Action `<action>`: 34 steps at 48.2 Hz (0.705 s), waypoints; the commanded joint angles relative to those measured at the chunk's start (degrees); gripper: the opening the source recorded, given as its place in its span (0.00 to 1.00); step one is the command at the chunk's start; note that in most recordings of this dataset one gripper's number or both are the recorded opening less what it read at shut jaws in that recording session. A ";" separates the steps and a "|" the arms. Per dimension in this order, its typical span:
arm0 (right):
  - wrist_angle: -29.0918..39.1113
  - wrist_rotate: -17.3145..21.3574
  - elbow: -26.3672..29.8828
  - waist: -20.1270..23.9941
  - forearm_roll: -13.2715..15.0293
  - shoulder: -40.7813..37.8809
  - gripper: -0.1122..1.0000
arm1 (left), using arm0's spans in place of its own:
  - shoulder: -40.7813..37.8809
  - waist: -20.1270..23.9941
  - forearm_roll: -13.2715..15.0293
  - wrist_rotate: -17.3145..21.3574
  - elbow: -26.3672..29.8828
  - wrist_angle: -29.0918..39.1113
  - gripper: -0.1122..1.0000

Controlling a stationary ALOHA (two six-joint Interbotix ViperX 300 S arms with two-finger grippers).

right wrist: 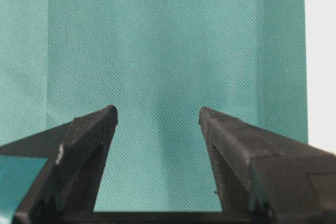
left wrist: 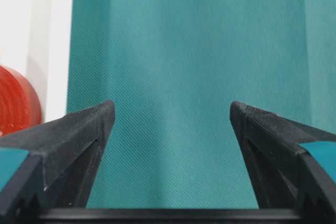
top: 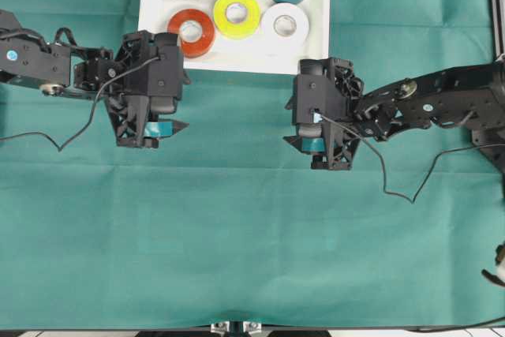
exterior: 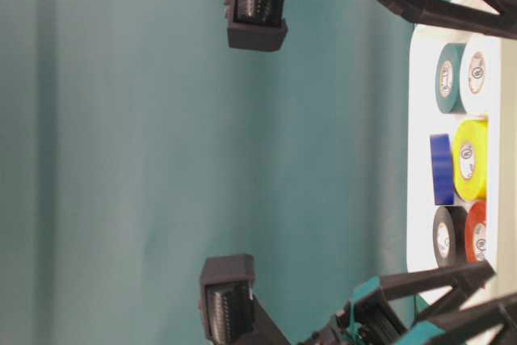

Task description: Put the tape alternately from left to right into the white case.

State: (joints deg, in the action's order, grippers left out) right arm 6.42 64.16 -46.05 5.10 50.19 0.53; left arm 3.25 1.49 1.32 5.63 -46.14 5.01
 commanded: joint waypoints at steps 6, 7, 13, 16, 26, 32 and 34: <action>-0.09 -0.09 0.44 0.09 0.00 0.62 0.74 | 1.41 -0.35 0.00 -0.09 -1.67 -0.44 0.59; -0.09 0.00 0.44 0.18 0.00 0.62 0.74 | 1.41 -0.26 0.00 -0.09 -1.76 -0.44 0.59; -0.35 -0.09 0.44 0.09 0.00 0.62 0.74 | 1.41 -0.35 0.00 -0.09 -2.02 -0.53 0.59; -0.35 -0.09 0.62 0.09 0.00 0.62 0.74 | 1.41 -0.35 0.00 -0.09 -2.20 -0.53 0.59; -0.35 -0.09 1.23 0.09 0.00 0.62 0.74 | 1.67 -0.35 0.00 -0.09 -3.08 -0.70 0.59; -0.26 -0.09 1.14 0.09 0.09 0.97 0.74 | 3.25 -0.35 0.00 0.00 -3.52 -0.62 0.59; -0.09 -0.09 1.05 0.18 0.09 1.32 0.74 | 4.13 -0.35 0.00 0.00 -3.60 -0.62 0.59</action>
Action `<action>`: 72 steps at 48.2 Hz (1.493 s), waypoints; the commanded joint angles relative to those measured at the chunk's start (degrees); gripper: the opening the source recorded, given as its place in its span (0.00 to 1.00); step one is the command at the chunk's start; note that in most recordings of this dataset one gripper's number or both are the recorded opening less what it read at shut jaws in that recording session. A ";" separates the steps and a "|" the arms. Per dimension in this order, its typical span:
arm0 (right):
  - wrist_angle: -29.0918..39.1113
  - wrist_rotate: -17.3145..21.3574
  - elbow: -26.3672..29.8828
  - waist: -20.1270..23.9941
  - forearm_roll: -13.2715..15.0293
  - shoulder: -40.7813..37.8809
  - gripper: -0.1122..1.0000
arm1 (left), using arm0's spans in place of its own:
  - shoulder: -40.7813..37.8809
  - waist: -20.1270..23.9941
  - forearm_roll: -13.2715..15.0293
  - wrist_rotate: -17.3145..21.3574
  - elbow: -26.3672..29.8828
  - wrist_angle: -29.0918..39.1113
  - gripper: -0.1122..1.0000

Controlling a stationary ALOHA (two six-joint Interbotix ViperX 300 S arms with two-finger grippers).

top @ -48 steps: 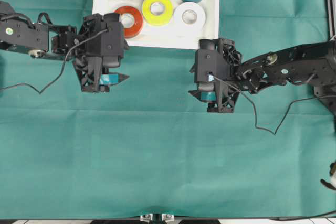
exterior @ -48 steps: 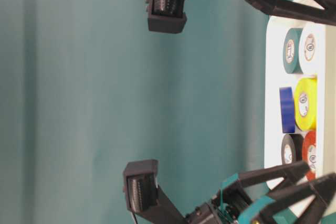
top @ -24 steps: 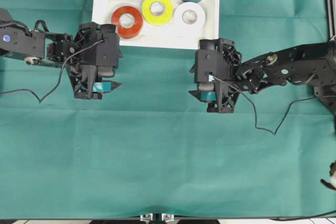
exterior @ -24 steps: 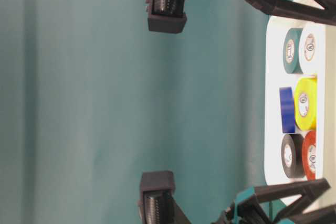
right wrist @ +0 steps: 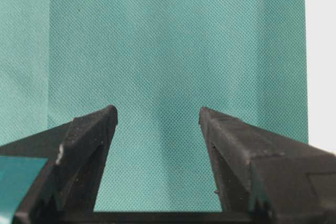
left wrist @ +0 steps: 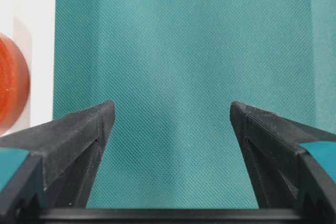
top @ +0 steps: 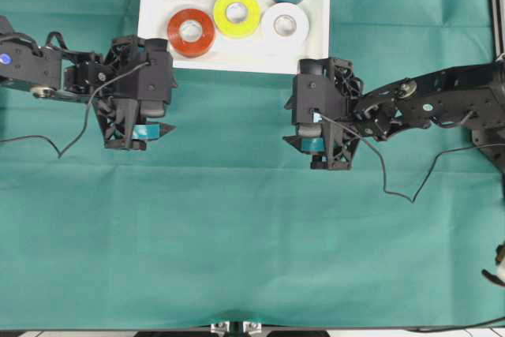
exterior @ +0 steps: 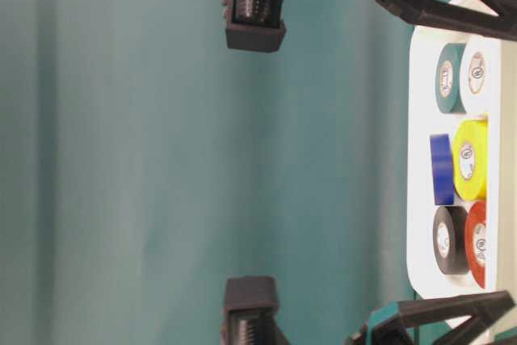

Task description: Put the tape alternately from left to right into the white case.

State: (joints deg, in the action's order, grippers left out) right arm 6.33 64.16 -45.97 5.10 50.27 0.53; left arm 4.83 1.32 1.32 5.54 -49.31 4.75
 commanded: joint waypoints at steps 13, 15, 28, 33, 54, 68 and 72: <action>0.62 -0.09 -1.32 0.09 0.09 5.27 0.74 | 8.17 -0.18 0.00 0.09 -3.87 -0.44 0.59; 0.88 -0.09 -1.67 0.09 0.09 5.89 0.74 | 8.88 -0.18 0.00 0.09 -4.48 -0.35 0.59; 0.97 -0.09 -4.04 0.09 0.09 9.40 0.74 | 14.33 -0.18 0.00 0.00 -8.53 -1.05 0.59; 1.05 -0.09 -4.57 0.09 0.09 10.46 0.74 | 16.79 -0.18 0.00 0.00 -9.93 -1.85 0.59; 1.05 -0.09 -7.73 -1.14 0.09 15.38 0.74 | 30.32 -0.18 0.09 0.00 -19.42 -6.77 0.59; 1.05 -0.09 -10.02 -1.85 0.09 18.28 0.74 | 43.59 -0.18 0.09 0.00 -24.70 -7.03 0.59; 1.05 -0.09 -10.99 -2.20 0.09 19.69 0.74 | 47.81 -0.18 0.09 0.00 -26.19 -7.03 0.59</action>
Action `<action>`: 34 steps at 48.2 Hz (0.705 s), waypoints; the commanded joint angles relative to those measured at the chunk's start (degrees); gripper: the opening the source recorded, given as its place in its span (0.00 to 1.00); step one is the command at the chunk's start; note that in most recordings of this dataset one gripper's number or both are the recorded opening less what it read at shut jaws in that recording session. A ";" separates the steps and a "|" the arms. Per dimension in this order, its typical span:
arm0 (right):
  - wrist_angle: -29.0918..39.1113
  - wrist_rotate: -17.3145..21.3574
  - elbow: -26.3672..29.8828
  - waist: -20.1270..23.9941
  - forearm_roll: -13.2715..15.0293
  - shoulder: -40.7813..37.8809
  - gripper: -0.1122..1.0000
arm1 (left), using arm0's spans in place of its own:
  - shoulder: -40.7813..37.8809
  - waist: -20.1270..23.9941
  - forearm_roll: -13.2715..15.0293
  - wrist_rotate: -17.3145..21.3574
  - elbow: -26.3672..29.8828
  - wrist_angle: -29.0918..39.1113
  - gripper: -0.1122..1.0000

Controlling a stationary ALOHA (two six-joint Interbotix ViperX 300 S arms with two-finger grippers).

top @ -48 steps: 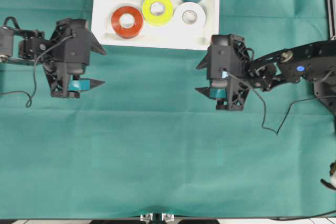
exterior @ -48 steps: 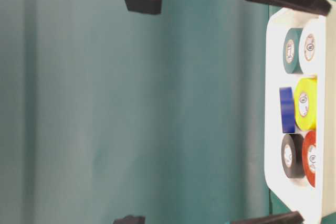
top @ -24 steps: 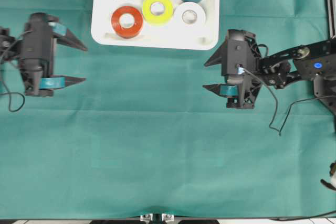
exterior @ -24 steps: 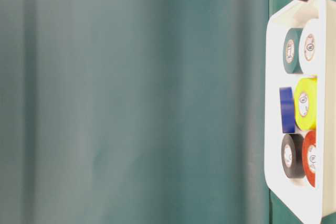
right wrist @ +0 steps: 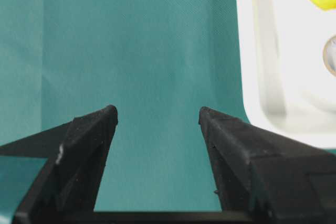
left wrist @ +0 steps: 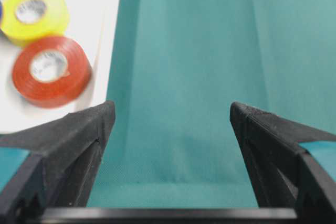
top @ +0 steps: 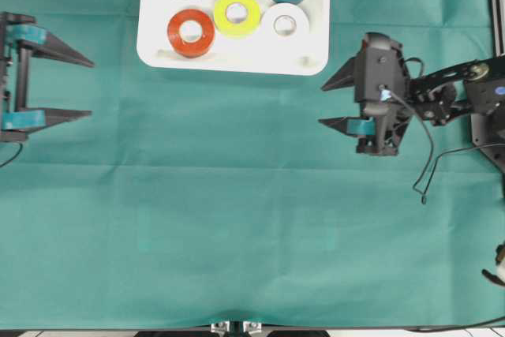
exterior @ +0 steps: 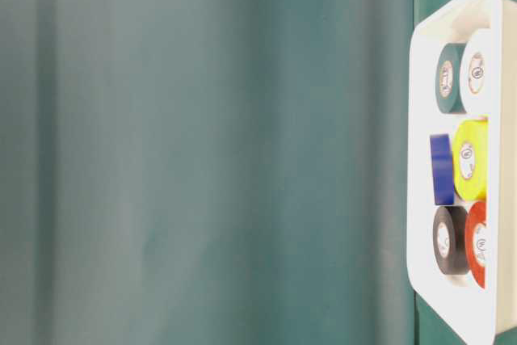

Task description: Put the tape alternately from left to right into the white case.

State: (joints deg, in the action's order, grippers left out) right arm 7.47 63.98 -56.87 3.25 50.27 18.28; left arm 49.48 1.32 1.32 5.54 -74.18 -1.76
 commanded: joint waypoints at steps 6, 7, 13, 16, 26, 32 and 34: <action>-0.18 0.09 -1.76 -0.97 0.09 4.57 0.74 | 9.14 -0.18 0.09 0.00 -3.52 -0.44 0.59; -0.09 0.09 -2.02 -1.14 0.09 5.01 0.74 | 10.11 -0.18 0.09 0.00 -3.87 -0.35 0.59; -0.09 0.09 -3.96 -1.85 0.09 8.26 0.74 | 15.03 -0.18 0.09 0.00 -5.98 -0.09 0.59; -0.09 0.09 -5.27 -2.29 0.09 10.20 0.74 | 16.70 -0.18 0.09 0.00 -6.94 0.09 0.59; -0.09 0.09 -8.88 -3.16 0.09 15.64 0.74 | 19.34 -0.18 0.00 0.26 -9.32 0.26 0.59; -0.09 0.09 -11.25 -3.96 0.09 20.04 0.74 | 19.51 -0.09 0.00 0.62 -9.84 0.26 0.59; -0.09 0.09 -12.13 -4.31 0.09 21.53 0.74 | 19.51 -0.09 -0.09 0.70 -10.02 0.18 0.59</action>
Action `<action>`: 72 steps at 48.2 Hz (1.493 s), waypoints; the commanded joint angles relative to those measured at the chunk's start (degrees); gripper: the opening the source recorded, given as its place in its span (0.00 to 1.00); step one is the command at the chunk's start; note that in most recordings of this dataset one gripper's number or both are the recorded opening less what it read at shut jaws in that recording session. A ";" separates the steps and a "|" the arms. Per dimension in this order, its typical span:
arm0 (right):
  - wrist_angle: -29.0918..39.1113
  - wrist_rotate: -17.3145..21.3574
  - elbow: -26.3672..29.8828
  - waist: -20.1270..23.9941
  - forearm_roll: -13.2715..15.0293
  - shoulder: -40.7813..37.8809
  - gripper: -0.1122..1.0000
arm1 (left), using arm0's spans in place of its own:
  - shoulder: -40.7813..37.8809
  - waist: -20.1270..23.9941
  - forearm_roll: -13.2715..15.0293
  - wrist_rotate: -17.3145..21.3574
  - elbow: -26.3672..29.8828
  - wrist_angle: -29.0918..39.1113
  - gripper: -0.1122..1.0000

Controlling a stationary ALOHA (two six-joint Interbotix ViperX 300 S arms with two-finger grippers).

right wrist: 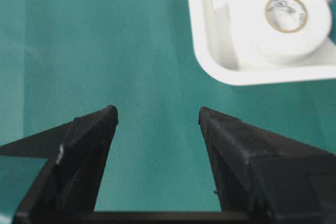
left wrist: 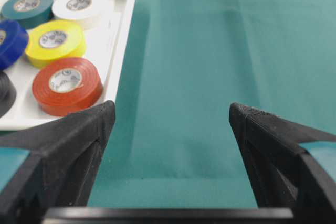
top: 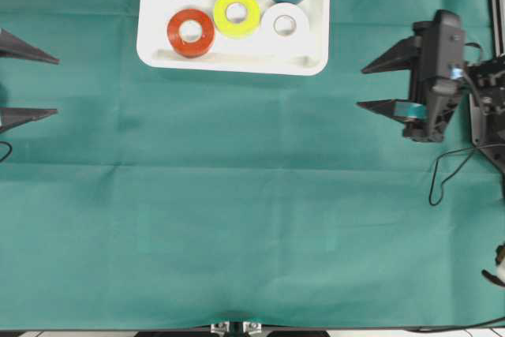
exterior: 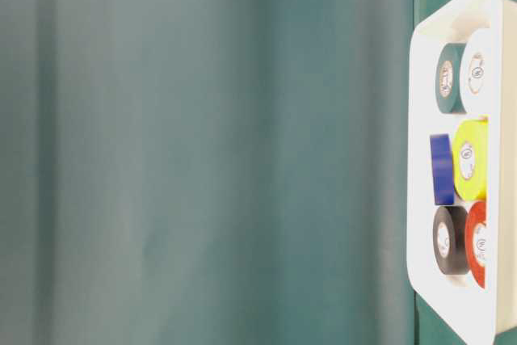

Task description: Put the tape alternately from left to right into the white case.

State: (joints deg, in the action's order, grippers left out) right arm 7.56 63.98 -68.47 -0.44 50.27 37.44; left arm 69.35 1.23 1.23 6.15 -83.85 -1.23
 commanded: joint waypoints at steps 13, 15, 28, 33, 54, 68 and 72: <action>-0.26 0.09 -5.45 -1.14 0.09 12.66 0.74 | -0.35 0.26 0.00 0.79 -1.41 -0.26 0.59; -0.18 0.09 -6.15 -1.14 0.09 14.33 0.74 | -0.35 0.35 0.00 0.79 -1.41 -0.26 0.59; 0.00 0.09 -11.07 -1.14 0.09 23.29 0.73 | -0.26 0.35 0.00 0.88 -1.49 -0.26 0.59; 0.53 0.09 -12.30 -1.23 0.09 25.40 0.73 | -0.26 0.44 0.00 0.88 -1.49 -0.35 0.59; 1.23 0.09 -13.18 -1.23 0.18 27.51 0.73 | -0.18 0.35 0.00 0.70 -1.58 -0.26 0.59; 1.14 0.09 -13.18 -1.23 0.18 27.51 0.73 | -0.26 0.44 0.00 0.70 -1.49 -0.35 0.59; 1.14 0.09 -13.18 -1.14 0.18 27.51 0.73 | -0.18 0.35 0.00 0.70 -1.49 -0.35 0.59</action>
State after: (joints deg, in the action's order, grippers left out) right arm 8.96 63.98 -82.18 -1.58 50.36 65.30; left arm 69.61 1.49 1.23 6.94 -85.25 -1.23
